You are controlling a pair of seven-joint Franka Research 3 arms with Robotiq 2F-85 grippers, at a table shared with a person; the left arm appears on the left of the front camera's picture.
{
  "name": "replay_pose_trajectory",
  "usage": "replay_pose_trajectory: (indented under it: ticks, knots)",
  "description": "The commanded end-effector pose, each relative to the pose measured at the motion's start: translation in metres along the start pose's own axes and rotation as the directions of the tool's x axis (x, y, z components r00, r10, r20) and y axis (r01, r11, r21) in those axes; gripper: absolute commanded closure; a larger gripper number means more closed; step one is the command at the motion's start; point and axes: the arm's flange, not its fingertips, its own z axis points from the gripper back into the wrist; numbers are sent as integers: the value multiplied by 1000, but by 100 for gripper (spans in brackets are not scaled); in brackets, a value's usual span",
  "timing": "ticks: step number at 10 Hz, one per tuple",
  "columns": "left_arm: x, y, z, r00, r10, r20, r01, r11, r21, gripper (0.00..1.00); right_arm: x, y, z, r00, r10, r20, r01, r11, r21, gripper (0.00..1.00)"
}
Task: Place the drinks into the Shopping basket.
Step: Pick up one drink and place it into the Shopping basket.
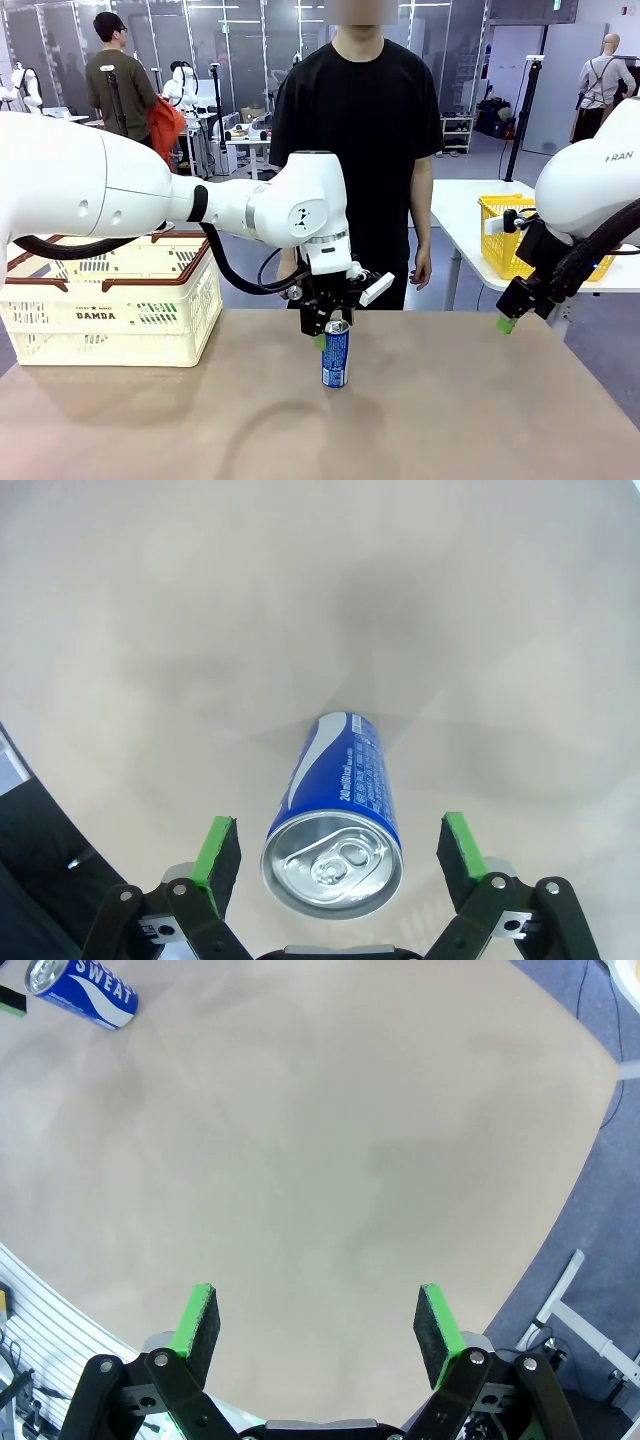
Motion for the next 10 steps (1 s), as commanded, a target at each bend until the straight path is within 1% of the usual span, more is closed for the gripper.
replay_pose_trajectory:
  ticks: [1, 2, 4, 5, 6, 7, 8, 9, 10]
  knots:
    - [2, 6, 0, 999, 20, -35, -21, 999, -34, 0, 0, -2, 2, 1000, 11, -4, -11, 1000, 3, 3]
    - [2, 7, -2, 999, 16, -34, -17, 999, -40, 0, 0, -2, 2, 1000, 11, -4, -11, 1000, 3, 3]
    - [1, 6, -4, 999, 17, -29, -18, 999, -51, 8, 0, -2, 2, 1000, 11, -4, -11, 1000, 3, 3]
    - [0, 4, -6, 1000, 19, -24, -20, 998, -58, 20, 0, -2, 2, 1000, 11, -4, -11, 1000, 3, 3]
    - [0, 4, -6, 1000, 19, -19, -20, 998, -57, 27, 0, -2, 2, 1000, 11, -4, -11, 1000, 3, 3]
    - [-1, 4, -7, 999, 25, -20, -26, 998, -62, 40, 0, -2, 2, 1000, 11, -4, -11, 1000, 3, 3]
    - [-1, 4, -7, 999, 30, -22, -31, 997, -68, 47, 0, -2, 2, 1000, 11, -4, -11, 1000, 3, 3]
    - [-1, 3, -8, 999, 35, -13, -36, 996, -76, 59, 0, -2, 2, 1000, 11, -4, -11, 1000, 3, 3]
    - [-1, 3, -8, 999, 37, -15, -38, 996, -84, 66, 0, -2, 2, 1000, 11, -4, -11, 1000, 3, 3]
